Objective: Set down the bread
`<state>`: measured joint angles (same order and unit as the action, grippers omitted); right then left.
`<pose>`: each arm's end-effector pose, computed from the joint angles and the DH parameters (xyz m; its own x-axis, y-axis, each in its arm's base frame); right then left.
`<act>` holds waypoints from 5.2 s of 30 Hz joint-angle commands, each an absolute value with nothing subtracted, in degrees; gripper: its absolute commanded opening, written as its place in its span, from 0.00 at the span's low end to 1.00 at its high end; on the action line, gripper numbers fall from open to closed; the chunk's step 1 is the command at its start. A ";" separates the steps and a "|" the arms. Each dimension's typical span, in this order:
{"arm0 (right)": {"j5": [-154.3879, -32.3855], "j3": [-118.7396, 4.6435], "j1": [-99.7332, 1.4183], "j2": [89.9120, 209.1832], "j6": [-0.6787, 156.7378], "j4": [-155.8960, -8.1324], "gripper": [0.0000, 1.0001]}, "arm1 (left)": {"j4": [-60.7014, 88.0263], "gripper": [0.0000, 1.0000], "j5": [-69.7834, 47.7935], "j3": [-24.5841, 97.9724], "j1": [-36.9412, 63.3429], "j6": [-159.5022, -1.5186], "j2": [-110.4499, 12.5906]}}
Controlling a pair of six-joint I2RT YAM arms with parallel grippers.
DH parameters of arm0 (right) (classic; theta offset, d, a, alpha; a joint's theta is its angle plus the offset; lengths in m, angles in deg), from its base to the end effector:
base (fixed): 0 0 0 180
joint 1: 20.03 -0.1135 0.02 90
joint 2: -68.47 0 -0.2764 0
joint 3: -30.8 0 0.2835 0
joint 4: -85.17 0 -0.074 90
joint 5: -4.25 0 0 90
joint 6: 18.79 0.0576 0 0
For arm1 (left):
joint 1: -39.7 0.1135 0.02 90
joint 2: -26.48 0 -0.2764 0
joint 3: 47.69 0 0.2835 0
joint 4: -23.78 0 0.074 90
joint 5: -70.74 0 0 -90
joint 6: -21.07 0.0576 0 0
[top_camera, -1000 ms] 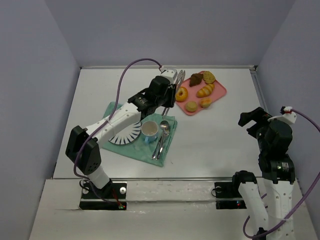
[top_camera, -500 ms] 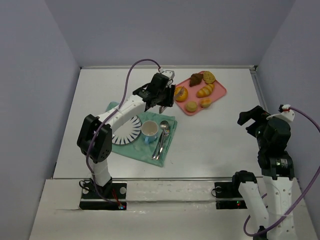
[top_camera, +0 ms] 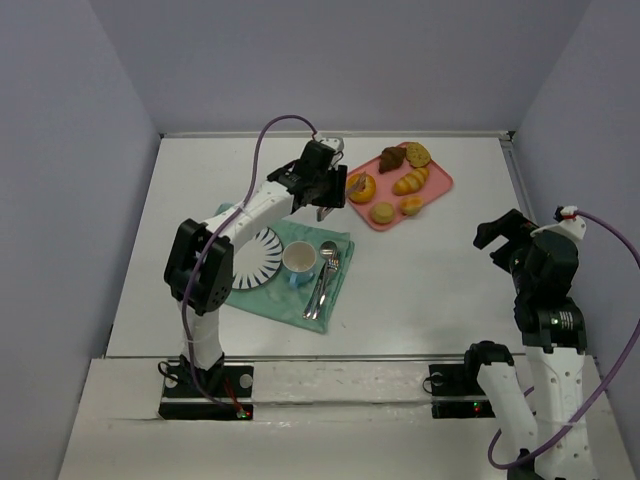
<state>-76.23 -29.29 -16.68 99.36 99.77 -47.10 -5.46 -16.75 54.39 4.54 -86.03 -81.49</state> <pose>0.1535 -0.0185 0.3521 -0.1763 0.4826 -0.8579 0.3398 0.8478 0.4071 0.4031 -0.2870 0.2716 -0.6274 0.0826 -0.7743 0.4395 0.8584 -0.2646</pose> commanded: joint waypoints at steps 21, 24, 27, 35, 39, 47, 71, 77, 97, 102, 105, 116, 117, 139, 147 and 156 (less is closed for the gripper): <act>-74.23 -28.87 -16.51 99.49 100.13 -50.35 0.98 | -7.34 0.14 -14.60 60.85 4.81 -89.06 -84.97; -74.06 -28.87 -16.51 99.32 100.22 -50.35 0.98 | -7.78 0.11 -15.21 62.78 4.81 -88.71 -84.01; -74.32 -28.79 -16.51 99.32 100.31 -50.35 0.98 | -8.04 0.10 -16.26 64.45 4.81 -87.74 -81.64; -75.73 -28.52 -16.51 99.32 100.22 -50.62 0.98 | -7.25 0.09 -28.46 54.02 6.47 -90.19 -65.13; -76.25 -28.35 -16.51 99.49 100.22 -50.97 0.98 | -11.11 0.09 -37.26 43.82 9.11 -97.30 -54.84; -78.27 -28.43 -16.51 101.07 100.04 -51.49 0.98 | -24.20 0.14 -43.16 24.39 14.39 -112.51 -36.64; -78.98 -28.00 -16.51 101.69 99.96 -51.67 0.98 | -32.83 0.56 -37.98 17.26 14.65 -116.83 -24.77; -78.36 -28.08 -16.51 101.08 99.96 -51.50 0.98 | -32.04 0.58 -38.94 20.24 14.65 -115.34 -23.88; -80.03 -28.79 -16.51 102.92 98.46 -51.94 0.99 | 12.79 0.50 -9.68 47.20 14.74 -63.69 -65.17; -78.10 -28.79 -16.51 102.31 98.29 -51.94 0.99 | 11.74 0.50 -6.95 53.90 15.09 -49.00 -75.64; -77.49 -29.05 -16.51 102.74 98.20 -51.85 0.99 | 11.73 0.52 -7.30 58.12 15.53 -46.79 -81.35; -75.02 -29.93 -16.51 103.18 97.93 -50.71 0.99 | -1.27 0.59 -2.65 80.62 19.66 -49.94 -104.29; -74.94 -29.93 -16.51 102.84 98.02 -50.79 0.99 | -1.36 0.59 -1.43 80.72 20.44 -50.90 -104.74; -74.58 -29.58 -16.51 100.81 99.43 -49.39 1.00 | -3.83 0.99 -16.51 68.92 21.86 -71.95 -75.09; -74.49 -30.37 -16.51 103.97 100.31 -49.04 1.00 | 0.04 0.99 -32.86 33.64 21.95 -94.56 -47.29; -74.06 -29.93 -16.51 104.50 101.45 -49.21 1.00 | -8.73 0.99 -40.68 20.34 21.95 -104.87 -36.72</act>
